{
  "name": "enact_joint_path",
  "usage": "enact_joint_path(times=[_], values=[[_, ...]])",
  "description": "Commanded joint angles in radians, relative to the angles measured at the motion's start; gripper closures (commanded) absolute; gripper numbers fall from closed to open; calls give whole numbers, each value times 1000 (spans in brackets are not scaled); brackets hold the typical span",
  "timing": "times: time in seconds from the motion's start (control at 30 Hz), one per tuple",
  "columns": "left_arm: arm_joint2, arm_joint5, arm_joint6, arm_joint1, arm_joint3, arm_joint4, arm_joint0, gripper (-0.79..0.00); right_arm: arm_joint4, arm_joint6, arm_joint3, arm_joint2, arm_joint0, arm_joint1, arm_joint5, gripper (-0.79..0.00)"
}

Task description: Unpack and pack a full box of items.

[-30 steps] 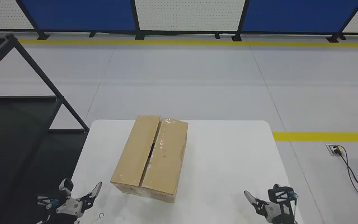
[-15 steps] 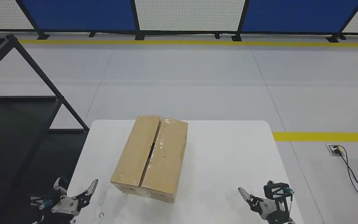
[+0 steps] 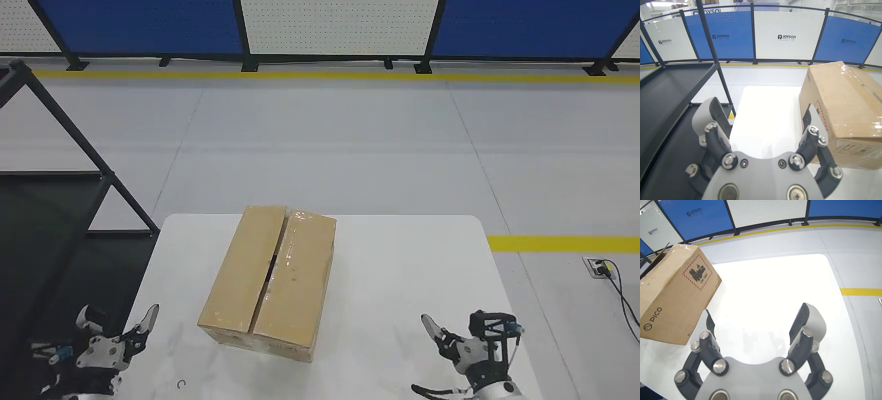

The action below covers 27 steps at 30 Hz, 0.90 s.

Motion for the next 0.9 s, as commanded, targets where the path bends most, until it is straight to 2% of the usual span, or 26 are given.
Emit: enact_joint_path(times=[0.0,0.13,0.5,0.67,0.87], values=[[19,-11,-11,1,16,24,-35,-785,-1,9,1,-12,10,-3,29,-785],[61,-39,-49,3,43,92,-88,-785,-1,9,1,-12,10,-3,29,-785],[65,-39,-53,2,37,88,-88,-785,-4,16,36,-21,18,-5,1,-785],[70,10,-51,-3,34,65,-93,-785,-96,67,52,-81,43,-4,-74,-785],[60,77,-75,-10,52,22,-95,-785,-198,92,85,-199,86,-17,-65,-785]])
